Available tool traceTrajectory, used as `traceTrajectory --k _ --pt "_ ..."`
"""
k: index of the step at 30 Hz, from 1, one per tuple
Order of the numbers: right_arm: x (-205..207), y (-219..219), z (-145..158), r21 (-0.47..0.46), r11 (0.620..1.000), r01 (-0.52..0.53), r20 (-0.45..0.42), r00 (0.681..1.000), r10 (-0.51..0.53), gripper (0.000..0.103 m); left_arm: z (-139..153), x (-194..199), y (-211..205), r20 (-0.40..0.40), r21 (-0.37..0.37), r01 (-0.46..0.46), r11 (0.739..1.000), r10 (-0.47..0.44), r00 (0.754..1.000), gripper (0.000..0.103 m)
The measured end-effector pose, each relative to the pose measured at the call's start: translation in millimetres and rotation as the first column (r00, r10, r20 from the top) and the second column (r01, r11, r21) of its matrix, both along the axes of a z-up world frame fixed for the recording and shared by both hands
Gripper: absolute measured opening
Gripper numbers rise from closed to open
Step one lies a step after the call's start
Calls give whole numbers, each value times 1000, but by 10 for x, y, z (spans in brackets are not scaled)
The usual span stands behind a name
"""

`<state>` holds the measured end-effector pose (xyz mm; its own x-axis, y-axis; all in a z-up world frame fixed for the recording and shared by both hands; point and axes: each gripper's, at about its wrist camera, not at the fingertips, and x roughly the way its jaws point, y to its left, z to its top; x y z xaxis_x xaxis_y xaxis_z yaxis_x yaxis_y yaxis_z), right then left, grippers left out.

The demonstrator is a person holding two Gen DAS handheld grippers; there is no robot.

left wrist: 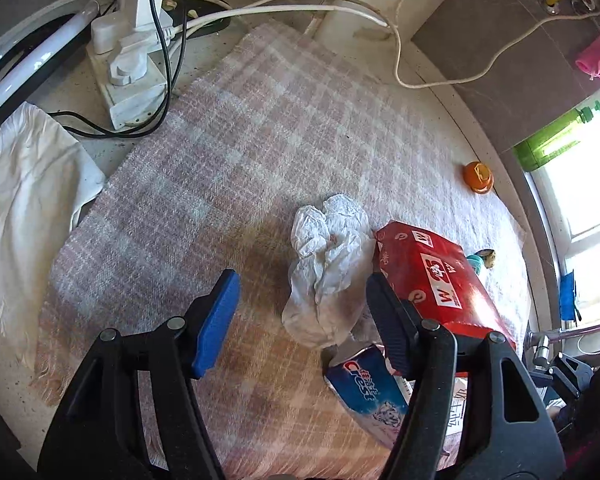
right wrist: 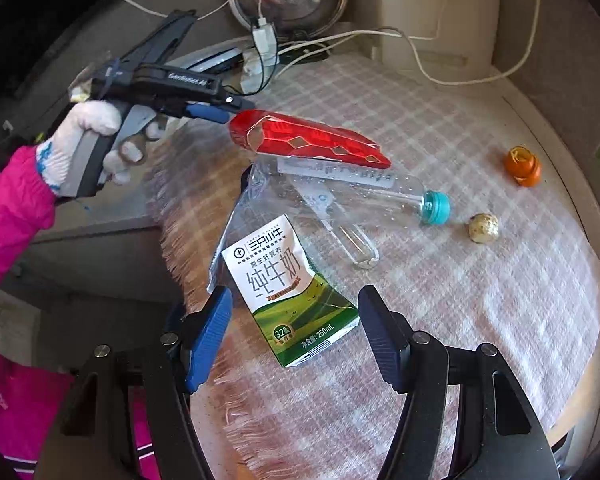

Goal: Collect trash
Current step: 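Grasp the white tissue with the left tool while the right tool grasps the milk carton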

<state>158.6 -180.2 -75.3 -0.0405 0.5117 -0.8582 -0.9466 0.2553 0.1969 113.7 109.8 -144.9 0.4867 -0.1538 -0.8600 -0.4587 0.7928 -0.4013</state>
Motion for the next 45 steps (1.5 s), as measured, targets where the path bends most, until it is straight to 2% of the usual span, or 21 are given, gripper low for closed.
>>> traceTrajectory --k 4,10,13,15,19,20,22,24,29,34,35,45 --pt "-66 131 -98 -59 993 -105 22 994 106 65 -83 98 -6 -23 1 2 1000 -2 1000 64" --pt "-134 302 -290 -140 969 -203 56 976 212 65 -174 199 4 -37 -28 -10 1000 9 999 64" --pt "-191 361 -335 -154 959 -237 71 966 250 66 -211 259 -15 -47 -27 -4 1000 3 999 64" --pt "-211 388 -360 -163 955 -249 77 961 264 70 -236 302 -21 -54 -31 -2 1000 0 999 59" --pt "-270 422 -437 -184 947 -264 106 952 286 70 -285 375 -27 -57 -51 -8 999 5 998 58" --pt "-277 429 -457 -187 947 -260 112 952 284 70 -294 393 -31 -57 -54 -9 999 6 998 57" --pt "-272 432 -489 -192 950 -246 116 956 271 70 -323 430 -51 -61 -61 -6 998 3 998 45" --pt "-243 419 -505 -183 956 -229 110 962 251 69 -345 468 -81 -65 -52 -3 999 0 998 43" --pt "-176 360 -510 -158 973 -167 85 980 182 68 -363 475 -90 -69 -31 -14 999 12 998 29" --pt "-122 319 -497 -134 985 -105 54 992 113 60 -325 411 -38 -47 -39 -31 999 29 998 17" --pt "-119 310 -496 -129 987 -92 46 994 99 57 -308 391 -26 -40 -36 -30 999 29 999 16" --pt "-21 91 -421 -69 996 52 -32 998 -54 56 -123 157 136 28 -31 -80 996 81 996 6"
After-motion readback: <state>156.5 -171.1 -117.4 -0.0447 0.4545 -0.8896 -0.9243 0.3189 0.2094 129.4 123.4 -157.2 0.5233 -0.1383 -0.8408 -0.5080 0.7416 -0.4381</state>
